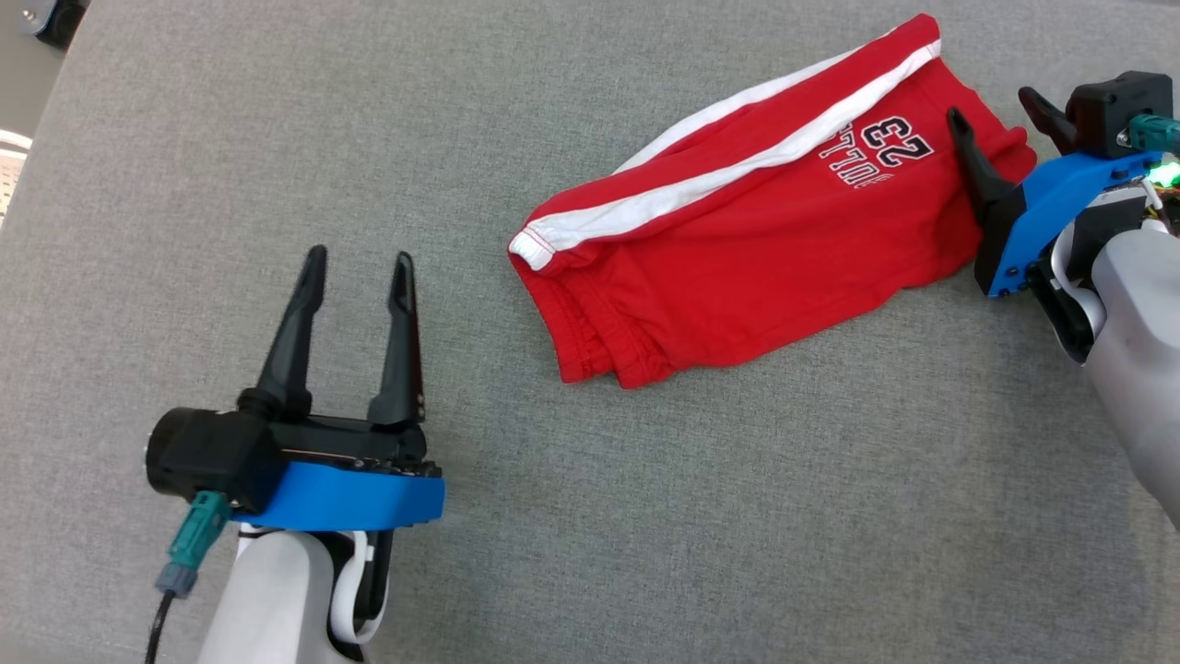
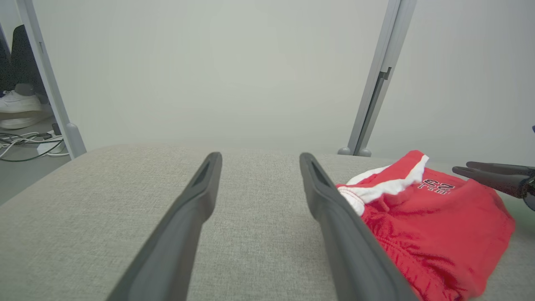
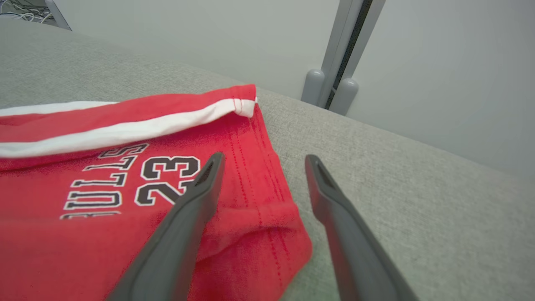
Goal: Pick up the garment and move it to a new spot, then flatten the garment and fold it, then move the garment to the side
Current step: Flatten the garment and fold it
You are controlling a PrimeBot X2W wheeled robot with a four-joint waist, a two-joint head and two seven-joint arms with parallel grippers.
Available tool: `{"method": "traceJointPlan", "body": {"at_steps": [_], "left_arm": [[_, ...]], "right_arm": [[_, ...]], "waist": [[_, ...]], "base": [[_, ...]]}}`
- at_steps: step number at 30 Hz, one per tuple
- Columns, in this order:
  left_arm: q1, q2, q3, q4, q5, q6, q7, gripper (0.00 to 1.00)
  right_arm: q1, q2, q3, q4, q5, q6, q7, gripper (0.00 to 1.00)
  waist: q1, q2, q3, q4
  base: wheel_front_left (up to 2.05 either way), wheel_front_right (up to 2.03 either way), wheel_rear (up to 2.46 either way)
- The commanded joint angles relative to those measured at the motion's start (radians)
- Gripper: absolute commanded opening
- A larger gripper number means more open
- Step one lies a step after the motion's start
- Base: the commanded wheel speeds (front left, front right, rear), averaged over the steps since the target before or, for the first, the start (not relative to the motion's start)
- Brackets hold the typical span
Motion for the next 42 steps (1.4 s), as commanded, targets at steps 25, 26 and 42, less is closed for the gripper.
{"method": "traceJointPlan", "body": {"at_steps": [25, 26, 42], "left_arm": [[0.027, -0.003, 0.010, -0.023, -0.020, 0.043, -0.002, 1.00], [0.029, -0.003, 0.016, -0.022, -0.016, 0.042, -0.002, 1.00], [0.104, -0.003, 0.109, -0.008, 0.051, 0.011, -0.002, 1.00]], "right_arm": [[0.056, -0.017, 0.085, -0.036, 0.119, 0.000, 0.118, 0.00], [0.064, -0.018, 0.091, -0.045, 0.123, 0.000, 0.108, 0.00], [0.328, -0.048, 0.070, -0.221, 0.281, 0.000, -0.009, 0.00]], "waist": [[0.0001, 0.0000, -0.026, -0.035], [0.0001, 0.0000, -0.033, -0.044], [0.0001, 0.0000, -0.147, -0.216]], "base": [[0.00, 0.00, 0.00], [0.00, 0.00, 0.00], [0.00, 0.00, 0.00]]}}
